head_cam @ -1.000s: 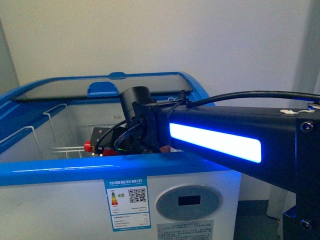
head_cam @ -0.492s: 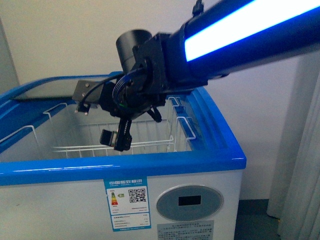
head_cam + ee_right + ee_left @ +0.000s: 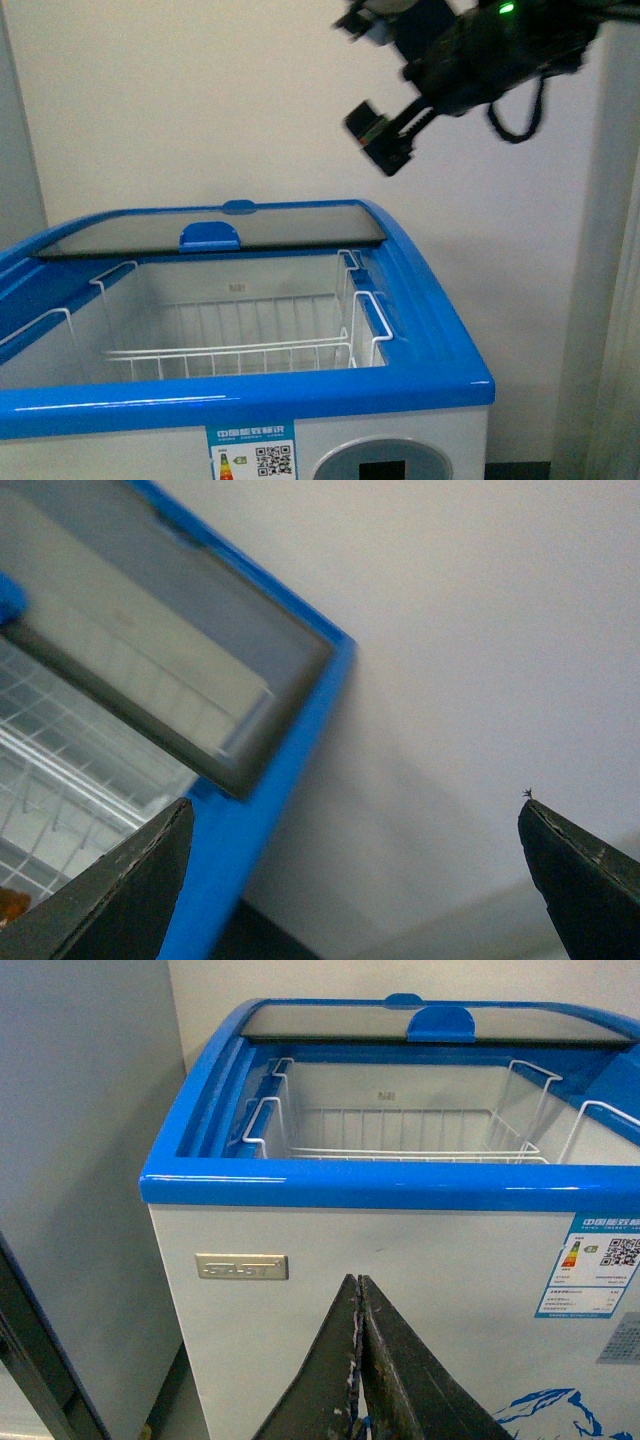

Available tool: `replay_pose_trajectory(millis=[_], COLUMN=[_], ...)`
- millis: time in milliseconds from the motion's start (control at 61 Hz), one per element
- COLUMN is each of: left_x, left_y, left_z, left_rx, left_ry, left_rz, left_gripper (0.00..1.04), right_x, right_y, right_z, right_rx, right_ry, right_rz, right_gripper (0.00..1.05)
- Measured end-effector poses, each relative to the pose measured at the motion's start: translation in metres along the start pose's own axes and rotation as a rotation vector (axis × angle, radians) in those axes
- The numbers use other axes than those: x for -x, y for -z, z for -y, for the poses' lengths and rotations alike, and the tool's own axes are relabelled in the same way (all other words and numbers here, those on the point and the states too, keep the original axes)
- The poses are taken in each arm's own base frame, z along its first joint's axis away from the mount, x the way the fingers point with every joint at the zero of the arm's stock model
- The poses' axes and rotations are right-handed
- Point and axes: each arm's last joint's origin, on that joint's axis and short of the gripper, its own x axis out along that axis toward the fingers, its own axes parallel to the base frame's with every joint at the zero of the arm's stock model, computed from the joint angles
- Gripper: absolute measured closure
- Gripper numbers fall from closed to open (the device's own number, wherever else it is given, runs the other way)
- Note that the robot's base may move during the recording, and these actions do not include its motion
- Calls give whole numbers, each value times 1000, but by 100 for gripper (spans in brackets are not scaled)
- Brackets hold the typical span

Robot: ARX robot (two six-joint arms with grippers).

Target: Put drink in fridge

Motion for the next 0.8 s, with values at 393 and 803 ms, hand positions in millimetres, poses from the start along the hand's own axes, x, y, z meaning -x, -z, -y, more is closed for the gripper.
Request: replay_pose_trajectory(millis=[393, 803], left_x=[0, 0], left_y=[0, 0], left_z=[0, 0], left_rx=[0, 0], left_ry=[0, 0], left_rz=[0, 0], left_gripper=[102, 102], right_x=[168, 289], right_y=[73, 167], right_z=[38, -35], right_rx=[-502, -614], right_ry=[184, 179], right_rz=[-179, 32], right_gripper=[7, 67])
